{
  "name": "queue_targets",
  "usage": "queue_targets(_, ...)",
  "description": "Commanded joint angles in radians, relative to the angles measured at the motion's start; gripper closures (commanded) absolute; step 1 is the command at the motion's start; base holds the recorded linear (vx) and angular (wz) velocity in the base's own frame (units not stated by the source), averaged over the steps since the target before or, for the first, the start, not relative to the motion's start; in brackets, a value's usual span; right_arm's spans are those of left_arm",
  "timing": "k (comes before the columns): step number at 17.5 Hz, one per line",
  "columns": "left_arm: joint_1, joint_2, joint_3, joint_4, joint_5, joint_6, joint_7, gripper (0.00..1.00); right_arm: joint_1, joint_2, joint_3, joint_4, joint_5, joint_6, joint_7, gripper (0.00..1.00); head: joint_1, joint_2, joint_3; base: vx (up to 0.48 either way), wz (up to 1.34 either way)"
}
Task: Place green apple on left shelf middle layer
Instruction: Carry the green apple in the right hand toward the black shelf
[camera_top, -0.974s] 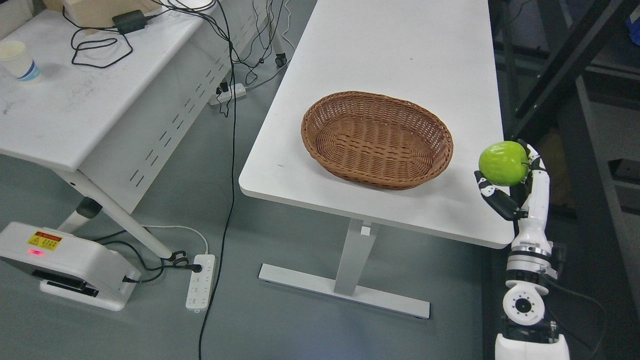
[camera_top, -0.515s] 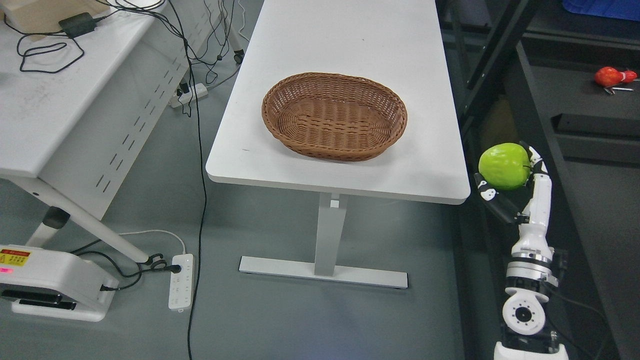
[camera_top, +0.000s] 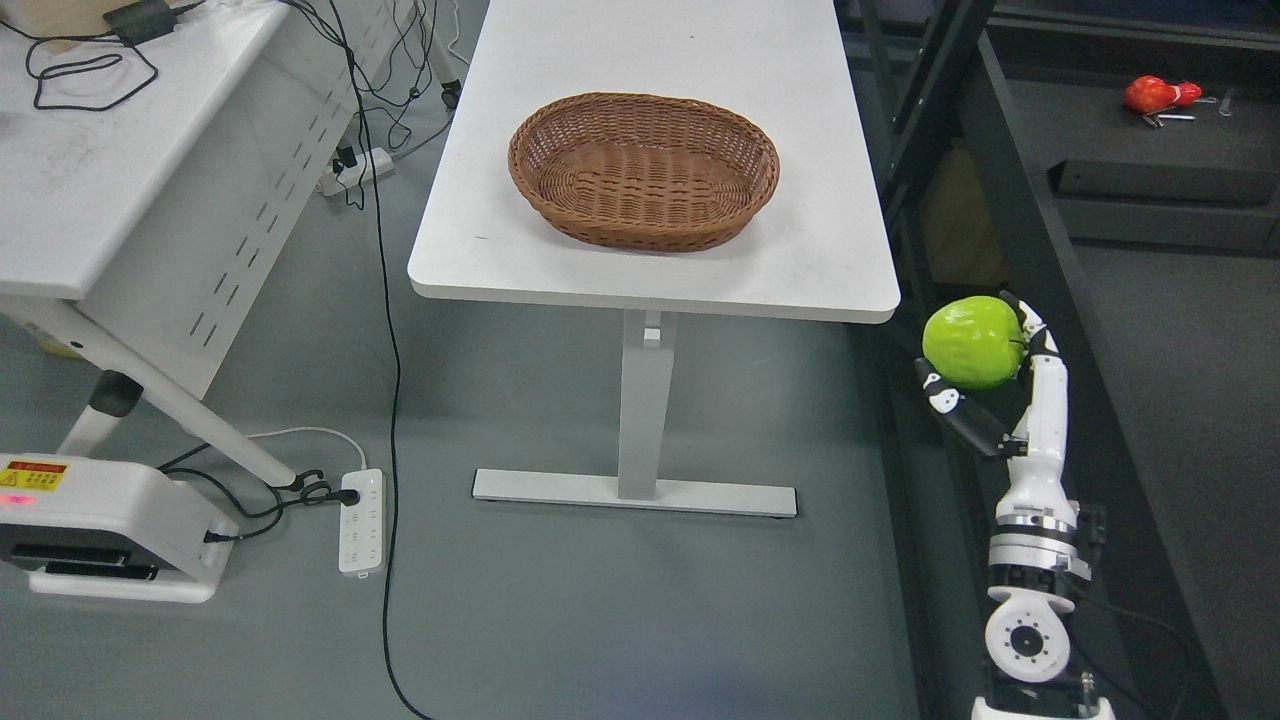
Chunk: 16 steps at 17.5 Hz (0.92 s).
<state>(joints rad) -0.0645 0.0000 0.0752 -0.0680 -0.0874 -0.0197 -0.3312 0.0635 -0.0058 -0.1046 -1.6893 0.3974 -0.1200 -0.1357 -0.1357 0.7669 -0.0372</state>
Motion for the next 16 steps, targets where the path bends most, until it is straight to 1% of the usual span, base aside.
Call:
queue_targets(1, 0.0, 0.017, 0.0, 0.001, 0.0, 0.0, 0.0, 0.0, 0.012, -0.012, 0.059, -0.012, 0.001, 0.011, 0.01, 1.0, 0.0, 0.0, 0.0, -0.226, -0.01)
queue_targets(6, 0.0, 0.017, 0.0, -0.001, 0.0, 0.0, 0.0, 0.0, 0.016, -0.012, 0.083, -0.01, 0.003, 0.013, 0.01, 1.0, 0.0, 0.0, 0.0, -0.256, 0.0)
queue_targets(16, 0.0, 0.017, 0.0, 0.001, 0.0, 0.0, 0.0, 0.0, 0.019, -0.012, 0.083, -0.003, 0.001, 0.013, 0.01, 1.0, 0.0, 0.0, 0.0, -0.297, 0.02)
